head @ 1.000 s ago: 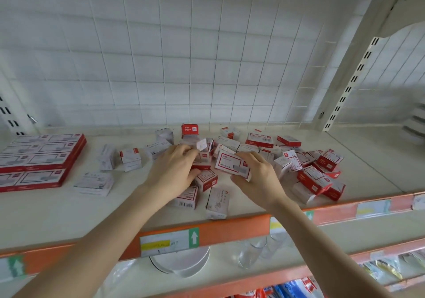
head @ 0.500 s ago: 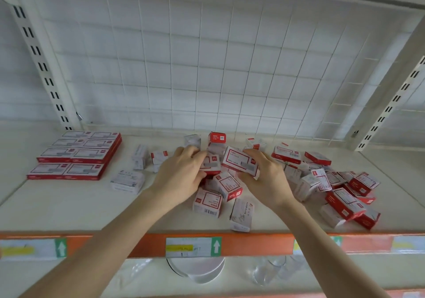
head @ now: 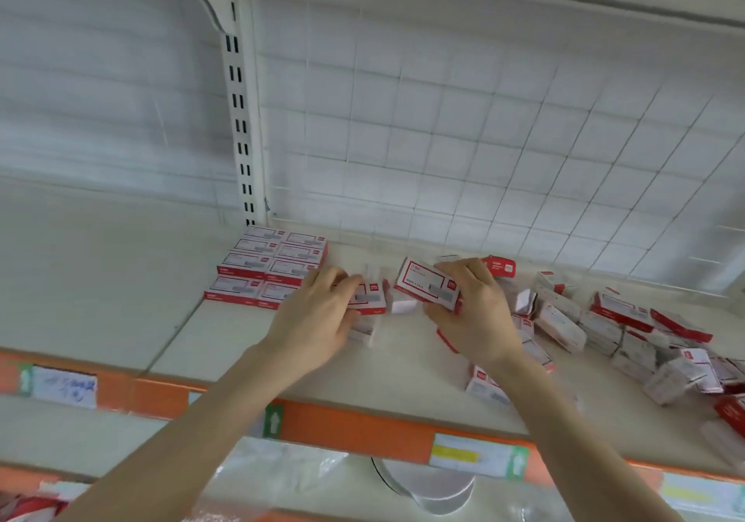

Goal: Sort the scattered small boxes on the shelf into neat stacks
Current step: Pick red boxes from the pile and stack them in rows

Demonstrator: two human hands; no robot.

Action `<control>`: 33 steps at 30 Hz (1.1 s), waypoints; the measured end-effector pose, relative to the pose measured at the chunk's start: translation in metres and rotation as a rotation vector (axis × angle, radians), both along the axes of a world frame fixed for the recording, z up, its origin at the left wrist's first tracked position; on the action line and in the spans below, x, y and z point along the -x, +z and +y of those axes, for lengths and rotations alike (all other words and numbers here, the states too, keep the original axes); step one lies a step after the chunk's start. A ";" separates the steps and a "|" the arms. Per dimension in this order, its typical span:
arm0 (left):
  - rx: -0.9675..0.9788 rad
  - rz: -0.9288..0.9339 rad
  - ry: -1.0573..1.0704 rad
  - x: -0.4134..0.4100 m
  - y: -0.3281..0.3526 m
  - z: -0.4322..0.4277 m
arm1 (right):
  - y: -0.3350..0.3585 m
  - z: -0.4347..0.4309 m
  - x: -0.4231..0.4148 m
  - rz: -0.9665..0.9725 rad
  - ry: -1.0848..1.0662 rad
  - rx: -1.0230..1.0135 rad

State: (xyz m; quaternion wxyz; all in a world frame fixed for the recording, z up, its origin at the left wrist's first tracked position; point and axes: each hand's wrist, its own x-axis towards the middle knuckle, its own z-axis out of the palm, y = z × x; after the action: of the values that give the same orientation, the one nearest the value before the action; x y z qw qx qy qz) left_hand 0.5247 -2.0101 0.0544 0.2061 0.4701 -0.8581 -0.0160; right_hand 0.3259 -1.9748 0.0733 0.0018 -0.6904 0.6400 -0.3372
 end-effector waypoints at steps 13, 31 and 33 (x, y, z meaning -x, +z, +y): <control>-0.095 -0.030 -0.034 -0.126 -0.006 -0.050 | -0.022 -0.036 -0.121 0.061 -0.101 -0.112; -0.047 -0.052 -0.141 -0.161 -0.027 -0.086 | -0.039 -0.037 -0.173 0.036 -0.308 -0.213; -0.040 -0.072 -0.156 -0.160 -0.028 -0.088 | -0.040 -0.037 -0.175 0.036 -0.311 -0.212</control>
State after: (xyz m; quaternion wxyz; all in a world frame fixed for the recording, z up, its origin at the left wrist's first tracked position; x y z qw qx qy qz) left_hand 0.6845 -2.0980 0.0261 0.1640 0.4060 -0.8984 -0.0324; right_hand 0.5007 -2.0113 0.0338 0.0111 -0.5851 0.7708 -0.2517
